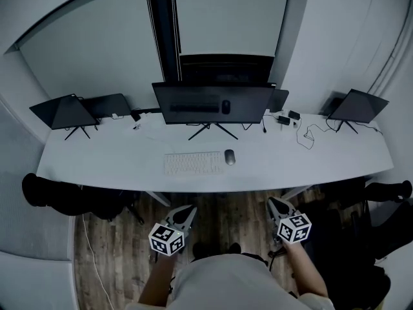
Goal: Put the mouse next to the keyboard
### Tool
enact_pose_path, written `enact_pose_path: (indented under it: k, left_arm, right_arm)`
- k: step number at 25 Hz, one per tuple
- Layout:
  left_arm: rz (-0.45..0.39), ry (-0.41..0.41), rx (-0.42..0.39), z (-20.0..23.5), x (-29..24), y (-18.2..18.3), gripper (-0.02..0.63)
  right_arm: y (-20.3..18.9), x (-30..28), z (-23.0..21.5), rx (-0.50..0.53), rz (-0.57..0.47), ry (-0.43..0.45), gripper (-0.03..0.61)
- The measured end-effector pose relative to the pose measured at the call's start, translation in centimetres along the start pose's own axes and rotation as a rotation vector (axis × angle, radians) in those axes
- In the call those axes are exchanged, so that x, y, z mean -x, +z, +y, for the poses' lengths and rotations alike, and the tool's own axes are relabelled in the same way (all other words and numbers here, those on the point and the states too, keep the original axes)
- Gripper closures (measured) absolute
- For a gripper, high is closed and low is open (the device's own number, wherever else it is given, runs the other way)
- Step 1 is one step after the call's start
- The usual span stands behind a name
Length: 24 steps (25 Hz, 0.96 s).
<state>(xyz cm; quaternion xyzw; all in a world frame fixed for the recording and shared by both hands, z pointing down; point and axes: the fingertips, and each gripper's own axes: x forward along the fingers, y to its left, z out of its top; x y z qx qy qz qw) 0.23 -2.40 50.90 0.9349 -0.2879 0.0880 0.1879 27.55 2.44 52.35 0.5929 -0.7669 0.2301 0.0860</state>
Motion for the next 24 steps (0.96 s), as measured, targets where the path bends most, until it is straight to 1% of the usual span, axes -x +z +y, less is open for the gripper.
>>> enact_pose_path:
  k: [16, 24]
  left_arm:
    - [-0.014, 0.004, 0.018, -0.4, -1.0, 0.2, 0.597]
    - [-0.007, 0.007, 0.041, -0.2, -1.0, -0.2, 0.597]
  right_arm:
    - [0.6, 0.0, -0.7, -0.001, -0.014, 0.015, 0.545]
    - [0.7, -0.3, -0.6, 0.000, -0.013, 0.022, 0.545]
